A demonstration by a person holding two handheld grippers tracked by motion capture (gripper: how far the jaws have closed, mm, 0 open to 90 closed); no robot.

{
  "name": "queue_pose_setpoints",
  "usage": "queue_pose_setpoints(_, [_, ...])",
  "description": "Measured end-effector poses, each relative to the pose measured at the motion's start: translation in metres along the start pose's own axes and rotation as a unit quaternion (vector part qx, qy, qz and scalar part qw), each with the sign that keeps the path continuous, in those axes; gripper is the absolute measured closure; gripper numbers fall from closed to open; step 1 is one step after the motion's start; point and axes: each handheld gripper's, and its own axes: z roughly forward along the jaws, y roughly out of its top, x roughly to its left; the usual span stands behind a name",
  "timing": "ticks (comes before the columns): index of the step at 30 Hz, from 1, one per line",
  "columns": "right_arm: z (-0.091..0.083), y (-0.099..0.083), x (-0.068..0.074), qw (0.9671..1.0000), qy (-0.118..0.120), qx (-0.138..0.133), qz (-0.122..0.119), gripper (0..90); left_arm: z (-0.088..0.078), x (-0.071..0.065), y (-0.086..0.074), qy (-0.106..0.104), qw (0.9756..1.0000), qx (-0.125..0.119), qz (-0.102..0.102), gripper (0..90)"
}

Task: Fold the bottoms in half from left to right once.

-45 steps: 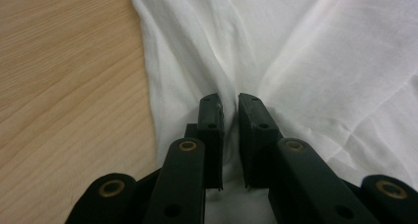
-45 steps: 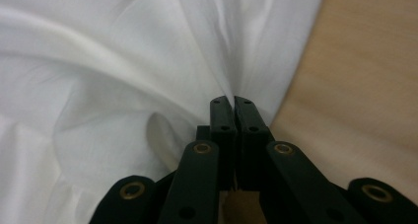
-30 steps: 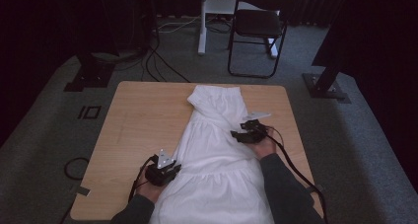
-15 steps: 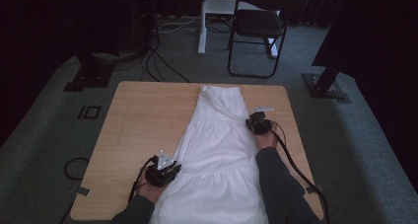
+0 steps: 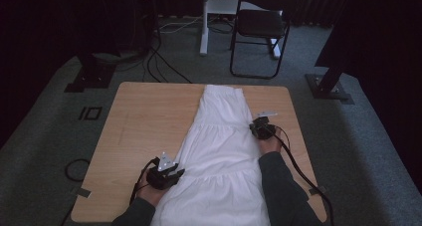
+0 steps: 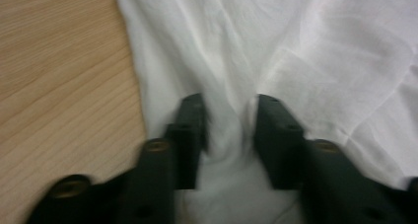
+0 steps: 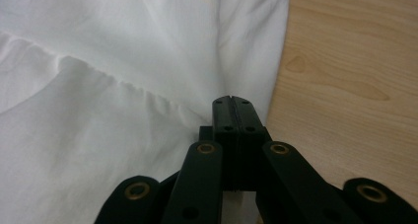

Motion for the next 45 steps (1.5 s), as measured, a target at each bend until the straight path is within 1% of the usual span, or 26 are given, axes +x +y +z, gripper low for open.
queue_pose_setpoints(2, [0.002,-0.001,-0.001,1.0000,0.002,0.002,0.004,89.7,-0.006,0.007,0.011,-0.006,0.9998,-0.018,-0.002,53.0])
queue_pose_setpoints(5, [0.003,-0.002,-0.001,1.0000,0.001,0.002,0.004,89.6,-0.010,0.020,0.040,-0.004,0.9990,-0.044,-0.002,48.4])
queue_pose_setpoints(6, [0.004,-0.002,-0.001,1.0000,0.002,0.001,0.004,89.6,-0.010,0.020,0.040,-0.004,0.9990,-0.044,-0.002,47.8])
queue_pose_setpoints(7, [0.004,-0.002,-0.001,1.0000,0.002,0.001,0.004,89.6,-0.006,0.026,0.054,0.001,0.9987,-0.051,0.002,47.9])
queue_pose_setpoints(8, [0.004,-0.002,-0.001,1.0000,0.003,0.001,0.005,89.5,0.005,0.035,0.076,0.006,0.9981,-0.061,0.006,48.3])
queue_pose_setpoints(10, [0.004,-0.003,-0.001,1.0000,0.004,-0.001,0.008,89.5,0.020,0.042,0.093,0.016,0.9979,-0.063,0.000,48.6])
queue_pose_setpoints(11, [0.004,-0.003,-0.002,0.9999,0.005,-0.003,0.011,89.5,0.020,0.042,0.093,0.016,0.9979,-0.063,0.000,48.6])
queue_pose_setpoints(12, [0.004,-0.004,-0.002,0.9999,0.007,-0.004,0.014,89.4,0.042,0.049,0.107,0.022,0.9978,-0.059,-0.022,49.0])
queue_pose_setpoints(13, [0.004,-0.004,-0.003,0.9999,0.008,-0.005,0.014,89.3,0.053,0.052,0.111,0.018,0.9983,-0.050,-0.026,49.0])
queue_pose_setpoints(14, [0.004,-0.004,-0.003,0.9999,0.008,-0.005,0.014,89.3,0.053,0.052,0.111,0.018,0.9983,-0.050,-0.026,49.0])
queue_pose_setpoints(15, [0.004,-0.004,-0.004,0.9998,0.010,-0.005,0.015,89.3,0.077,0.051,0.115,0.021,0.9994,-0.021,-0.016,49.2])
queue_pose_setpoints(17, [0.004,-0.004,-0.004,0.9998,0.011,-0.005,0.015,89.3,0.077,0.051,0.115,0.021,0.9994,-0.021,-0.016,49.8])
queue_pose_setpoints(18, [0.004,-0.004,-0.004,0.9998,0.013,-0.007,0.016,89.2,0.107,0.047,0.104,0.035,0.9992,0.021,0.005,51.1])
queue_pose_setpoints(20, [0.004,-0.005,-0.004,0.9997,0.014,-0.008,0.017,89.3,0.111,0.047,0.099,0.034,0.9993,0.018,0.003,51.1])
queue_pose_setpoints(21, [0.004,-0.006,-0.005,0.9997,0.015,-0.009,0.019,89.2,0.111,0.047,0.096,0.031,0.9994,0.008,-0.012,51.0])
queue_pose_setpoints(24, [0.003,-0.008,-0.005,0.9995,0.018,-0.014,0.021,89.3,0.105,0.043,0.089,0.038,0.9993,0.001,-0.007,51.3])
queue_pose_setpoints(27, [-0.003,-0.012,-0.001,0.9996,0.022,-0.005,0.018,89.3,0.093,0.034,0.077,0.026,0.9996,0.000,-0.013,54.0])
queue_pose_setpoints(29, [-0.007,-0.015,0.001,0.9996,0.024,-0.002,0.015,89.3,0.093,0.034,0.077,0.026,0.9996,0.000,-0.013,54.0])
queue_pose_setpoints(31, [-0.020,-0.027,0.008,0.9995,0.030,0.003,0.002,89.1,0.074,0.018,0.060,0.013,0.9999,0.005,-0.001,54.3])
queue_pose_setpoints(34, [-0.037,-0.044,0.015,0.9990,0.043,0.007,-0.011,88.6,0.059,0.006,0.046,0.006,1.0000,0.005,-0.001,54.2])
queue_pose_setpoints(35, [-0.037,-0.044,0.015,0.9990,0.043,0.007,-0.011,88.6,0.059,0.006,0.046,0.006,1.0000,0.005,-0.001,54.3])
queue_pose_setpoints(38, [-0.058,-0.064,0.020,0.9976,0.066,0.014,-0.012,88.4,0.045,-0.010,0.031,-0.003,1.0000,0.000,0.008,54.2])
queue_pose_setpoints(41, [-0.062,-0.067,0.021,0.9972,0.072,0.018,-0.011,88.3,0.043,-0.013,0.029,-0.004,0.9999,-0.001,0.009,54.1])
queue_pose_setpoints(43, [-0.069,-0.066,0.018,0.9963,0.080,0.029,-0.013,65.8,0.043,-0.013,0.028,-0.009,0.9999,-0.003,0.011,53.0])
queue_pose_setpoints(44, [-0.070,-0.062,0.015,0.9965,0.082,0.014,-0.012,58.9,0.043,-0.013,0.028,-0.009,0.9999,-0.003,0.011,52.2])
queue_pose_setpoints(45, [-0.070,-0.062,0.015,0.9965,0.082,0.014,-0.012,58.9,0.043,-0.013,0.028,-0.010,0.9999,-0.003,0.012,52.2])
